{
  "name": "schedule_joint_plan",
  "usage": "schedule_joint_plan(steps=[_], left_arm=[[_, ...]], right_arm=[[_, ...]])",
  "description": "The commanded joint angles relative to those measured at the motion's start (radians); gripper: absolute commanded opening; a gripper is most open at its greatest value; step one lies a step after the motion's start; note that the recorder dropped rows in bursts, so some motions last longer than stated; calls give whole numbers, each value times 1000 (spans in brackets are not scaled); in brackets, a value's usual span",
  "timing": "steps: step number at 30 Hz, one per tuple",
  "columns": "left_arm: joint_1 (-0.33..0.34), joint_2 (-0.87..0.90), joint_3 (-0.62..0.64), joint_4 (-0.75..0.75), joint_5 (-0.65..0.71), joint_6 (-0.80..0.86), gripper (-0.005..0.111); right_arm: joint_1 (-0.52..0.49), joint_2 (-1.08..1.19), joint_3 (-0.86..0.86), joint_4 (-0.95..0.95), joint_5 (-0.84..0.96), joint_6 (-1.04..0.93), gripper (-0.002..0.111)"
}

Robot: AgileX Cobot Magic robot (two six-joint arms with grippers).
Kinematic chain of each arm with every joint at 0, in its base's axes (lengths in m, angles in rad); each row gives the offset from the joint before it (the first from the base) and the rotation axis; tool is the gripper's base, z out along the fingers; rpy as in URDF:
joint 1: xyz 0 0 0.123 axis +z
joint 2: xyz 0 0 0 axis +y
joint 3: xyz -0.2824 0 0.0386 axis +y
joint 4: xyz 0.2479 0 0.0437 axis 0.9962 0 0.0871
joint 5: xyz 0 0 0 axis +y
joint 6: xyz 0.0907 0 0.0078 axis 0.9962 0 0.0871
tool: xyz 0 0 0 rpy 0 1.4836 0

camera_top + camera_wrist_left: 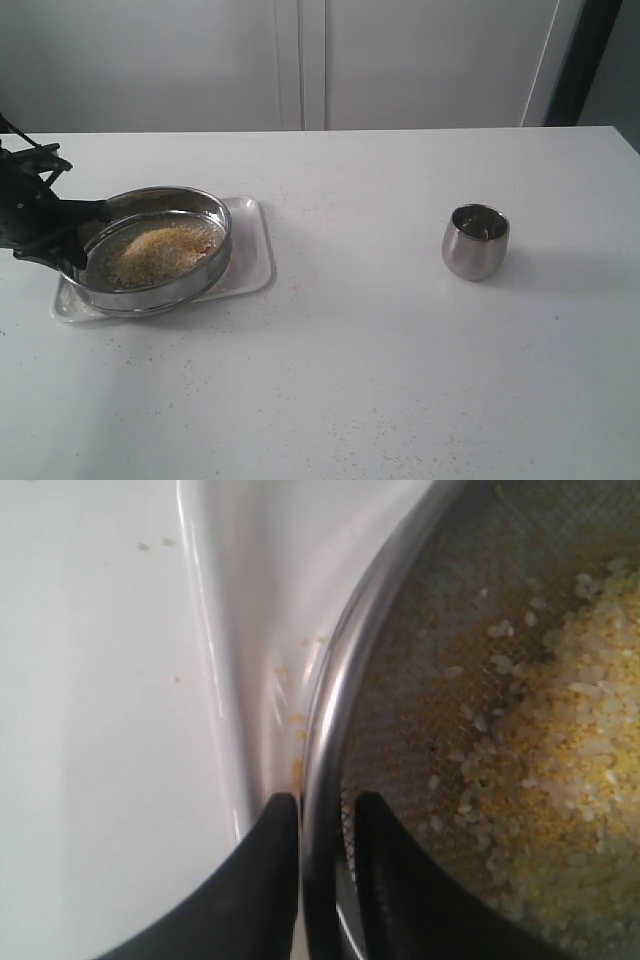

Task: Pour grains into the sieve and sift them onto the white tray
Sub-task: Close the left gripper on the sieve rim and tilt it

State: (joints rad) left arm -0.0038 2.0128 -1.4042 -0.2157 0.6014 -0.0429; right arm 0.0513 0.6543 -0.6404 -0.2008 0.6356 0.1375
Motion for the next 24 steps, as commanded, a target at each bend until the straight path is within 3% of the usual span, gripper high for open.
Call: schedule_joint_plan(steps=[1, 8, 14, 24], left_arm=[[2, 1, -4, -12, 7, -6, 27], [2, 1, -4, -12, 7, -7, 23], [2, 1, -4, -16, 7, -10, 0], [2, 1, -5, -102, -4, -10, 0]], right_arm=[[-5, -5, 5, 0, -3, -2, 0], [-5, -5, 5, 0, -3, -2, 0], [-5, -5, 5, 0, -3, -2, 0], [-5, -5, 5, 0, -3, -2, 0]])
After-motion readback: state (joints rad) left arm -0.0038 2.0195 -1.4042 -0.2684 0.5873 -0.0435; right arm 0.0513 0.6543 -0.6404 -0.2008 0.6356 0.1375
